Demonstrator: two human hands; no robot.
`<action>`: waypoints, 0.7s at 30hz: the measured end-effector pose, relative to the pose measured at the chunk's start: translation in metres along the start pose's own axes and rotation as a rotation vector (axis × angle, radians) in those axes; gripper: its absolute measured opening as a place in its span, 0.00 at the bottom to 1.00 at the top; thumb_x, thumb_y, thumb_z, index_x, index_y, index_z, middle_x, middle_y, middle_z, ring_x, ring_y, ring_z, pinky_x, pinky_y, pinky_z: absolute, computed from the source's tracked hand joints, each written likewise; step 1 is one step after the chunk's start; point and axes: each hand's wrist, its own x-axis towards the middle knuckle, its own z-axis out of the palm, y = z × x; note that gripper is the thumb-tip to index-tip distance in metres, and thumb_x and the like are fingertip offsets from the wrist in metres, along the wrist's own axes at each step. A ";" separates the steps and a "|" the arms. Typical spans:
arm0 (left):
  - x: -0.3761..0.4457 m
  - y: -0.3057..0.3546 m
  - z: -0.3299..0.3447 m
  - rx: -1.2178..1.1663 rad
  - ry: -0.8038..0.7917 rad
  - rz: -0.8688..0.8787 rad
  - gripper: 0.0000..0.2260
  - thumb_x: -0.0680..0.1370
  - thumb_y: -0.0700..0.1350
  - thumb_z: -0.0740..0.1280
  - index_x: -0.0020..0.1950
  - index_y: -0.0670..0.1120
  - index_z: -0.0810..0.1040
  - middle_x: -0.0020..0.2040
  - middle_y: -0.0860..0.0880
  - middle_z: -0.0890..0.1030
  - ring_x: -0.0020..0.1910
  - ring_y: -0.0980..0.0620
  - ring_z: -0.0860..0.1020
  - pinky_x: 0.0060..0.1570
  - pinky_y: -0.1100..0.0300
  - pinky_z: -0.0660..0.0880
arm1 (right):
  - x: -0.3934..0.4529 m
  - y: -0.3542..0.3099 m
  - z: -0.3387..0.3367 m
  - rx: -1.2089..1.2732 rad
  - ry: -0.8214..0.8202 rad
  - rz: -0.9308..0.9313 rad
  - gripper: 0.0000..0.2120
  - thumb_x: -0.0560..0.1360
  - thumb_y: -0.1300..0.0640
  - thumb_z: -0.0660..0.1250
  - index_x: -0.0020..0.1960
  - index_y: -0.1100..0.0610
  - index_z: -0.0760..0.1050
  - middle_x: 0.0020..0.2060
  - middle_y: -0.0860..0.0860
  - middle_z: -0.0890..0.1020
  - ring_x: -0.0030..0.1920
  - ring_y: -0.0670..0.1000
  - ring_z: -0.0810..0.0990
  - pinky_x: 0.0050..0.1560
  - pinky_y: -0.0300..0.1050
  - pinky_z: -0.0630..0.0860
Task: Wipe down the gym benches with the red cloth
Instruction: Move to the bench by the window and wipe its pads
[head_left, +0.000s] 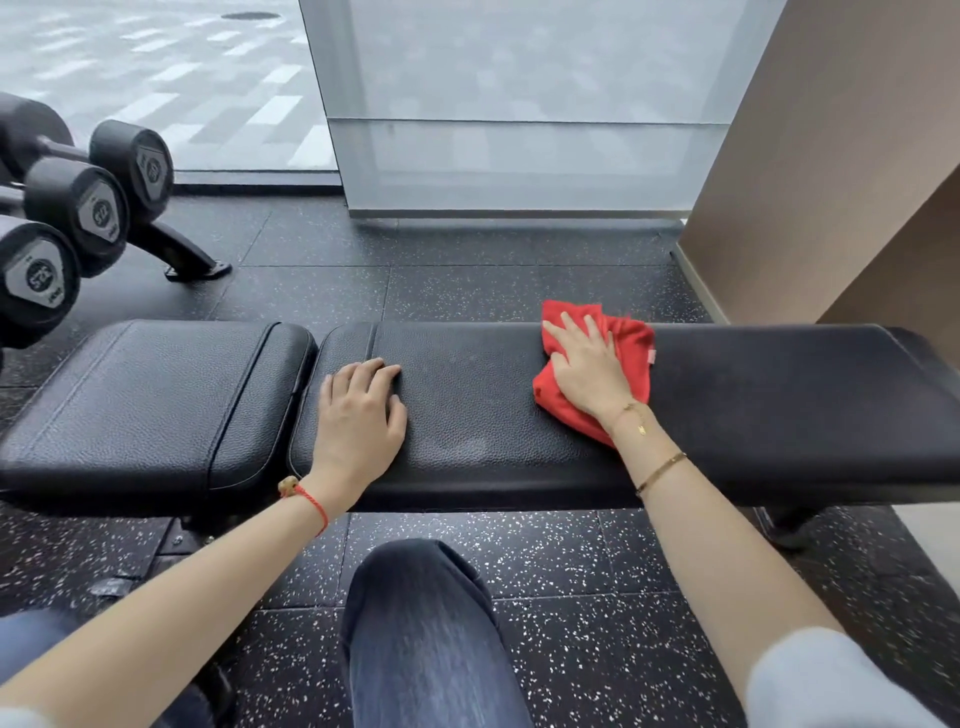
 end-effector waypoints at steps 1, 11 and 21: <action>0.000 0.000 0.000 -0.005 0.001 -0.004 0.18 0.78 0.46 0.60 0.67 0.44 0.75 0.68 0.44 0.75 0.68 0.42 0.70 0.71 0.42 0.63 | 0.000 -0.016 0.007 0.004 -0.017 -0.053 0.24 0.80 0.55 0.54 0.76 0.47 0.61 0.78 0.48 0.57 0.79 0.55 0.49 0.78 0.55 0.43; 0.001 0.000 0.000 -0.027 0.022 -0.014 0.18 0.77 0.45 0.61 0.66 0.45 0.76 0.67 0.46 0.76 0.67 0.43 0.71 0.70 0.42 0.64 | -0.024 -0.048 0.012 0.240 0.115 -0.137 0.26 0.81 0.45 0.57 0.76 0.51 0.61 0.78 0.52 0.57 0.79 0.54 0.50 0.78 0.55 0.45; 0.005 -0.002 0.002 -0.016 0.069 -0.016 0.17 0.74 0.47 0.62 0.62 0.48 0.78 0.63 0.49 0.78 0.64 0.45 0.73 0.65 0.46 0.67 | -0.044 -0.030 0.012 -0.005 0.092 0.105 0.37 0.77 0.37 0.58 0.72 0.66 0.64 0.77 0.62 0.55 0.78 0.62 0.43 0.77 0.57 0.43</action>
